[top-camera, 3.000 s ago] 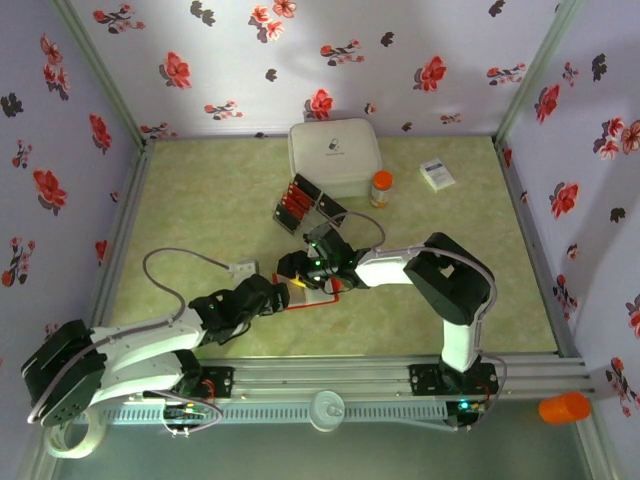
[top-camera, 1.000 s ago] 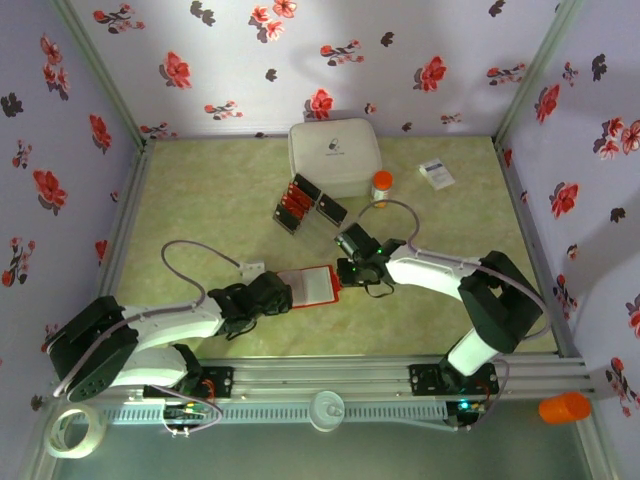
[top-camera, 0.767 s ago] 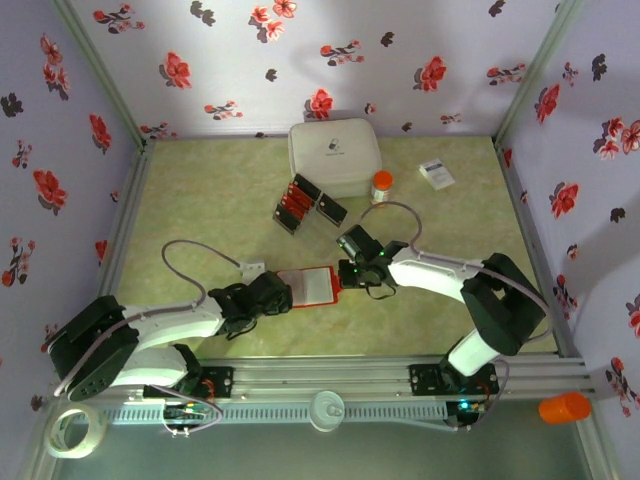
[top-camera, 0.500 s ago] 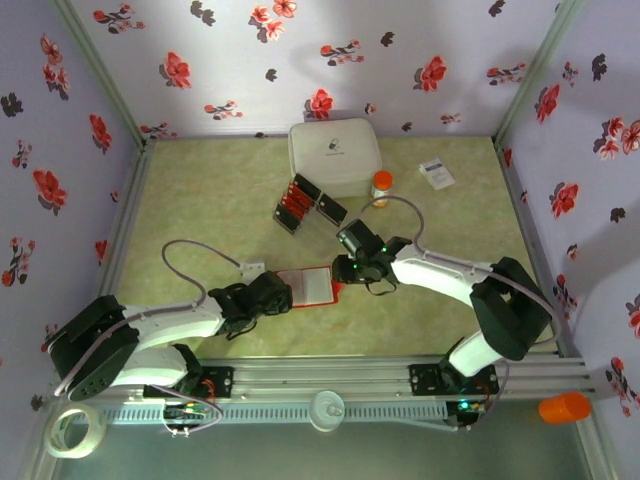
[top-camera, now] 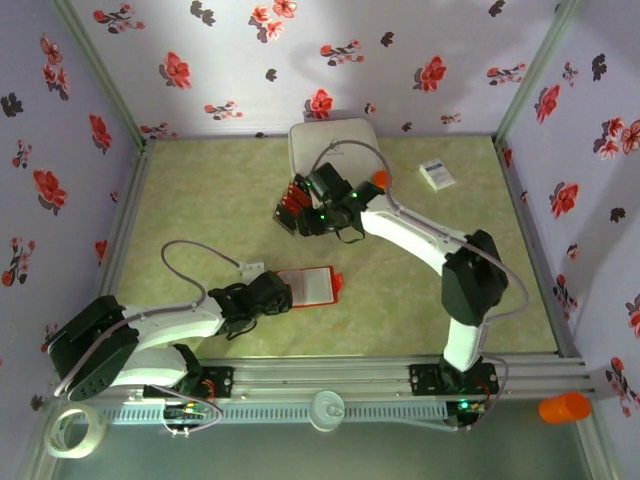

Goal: Put the credit cards into the card holder
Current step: Pick up the credit card from the storage box.

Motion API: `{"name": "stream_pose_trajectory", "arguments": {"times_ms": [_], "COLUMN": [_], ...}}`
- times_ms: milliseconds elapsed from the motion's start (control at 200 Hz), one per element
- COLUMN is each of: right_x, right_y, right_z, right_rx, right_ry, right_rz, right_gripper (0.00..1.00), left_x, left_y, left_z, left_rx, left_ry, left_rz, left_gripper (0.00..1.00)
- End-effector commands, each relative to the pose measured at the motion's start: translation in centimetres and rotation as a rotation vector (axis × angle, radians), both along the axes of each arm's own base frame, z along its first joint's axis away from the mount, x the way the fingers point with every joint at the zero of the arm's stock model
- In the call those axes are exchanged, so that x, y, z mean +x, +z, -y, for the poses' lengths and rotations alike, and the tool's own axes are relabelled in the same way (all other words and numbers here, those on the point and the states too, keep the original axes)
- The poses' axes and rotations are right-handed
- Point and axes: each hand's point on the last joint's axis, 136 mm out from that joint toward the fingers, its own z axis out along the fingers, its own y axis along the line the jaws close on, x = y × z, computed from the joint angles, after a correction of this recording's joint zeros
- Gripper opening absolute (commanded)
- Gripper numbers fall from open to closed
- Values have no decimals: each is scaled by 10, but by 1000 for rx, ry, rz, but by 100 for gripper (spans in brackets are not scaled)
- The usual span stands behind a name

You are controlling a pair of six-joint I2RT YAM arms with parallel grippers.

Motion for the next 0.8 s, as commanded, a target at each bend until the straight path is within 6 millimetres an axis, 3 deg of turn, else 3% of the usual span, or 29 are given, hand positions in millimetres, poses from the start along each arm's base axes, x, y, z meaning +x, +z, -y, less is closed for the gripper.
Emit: {"name": "stream_pose_trajectory", "arguments": {"times_ms": [0,360,795], "right_x": [3,58,94], "right_y": [-16,-27,-37], "right_z": [3,-19,-33], "right_rx": [-117,-219,-263], "right_ry": [84,88,78], "right_rz": [-39,28,93], "right_gripper": [45,38,30], "left_x": [-10,-10,-11], "left_y": [-10,-9,-10], "left_z": [-17,-14,-11], "left_rx": [50,48,42], "left_ry": [34,22,9], "left_rz": [-53,-61,-67], "left_gripper": [100,100,100]}}
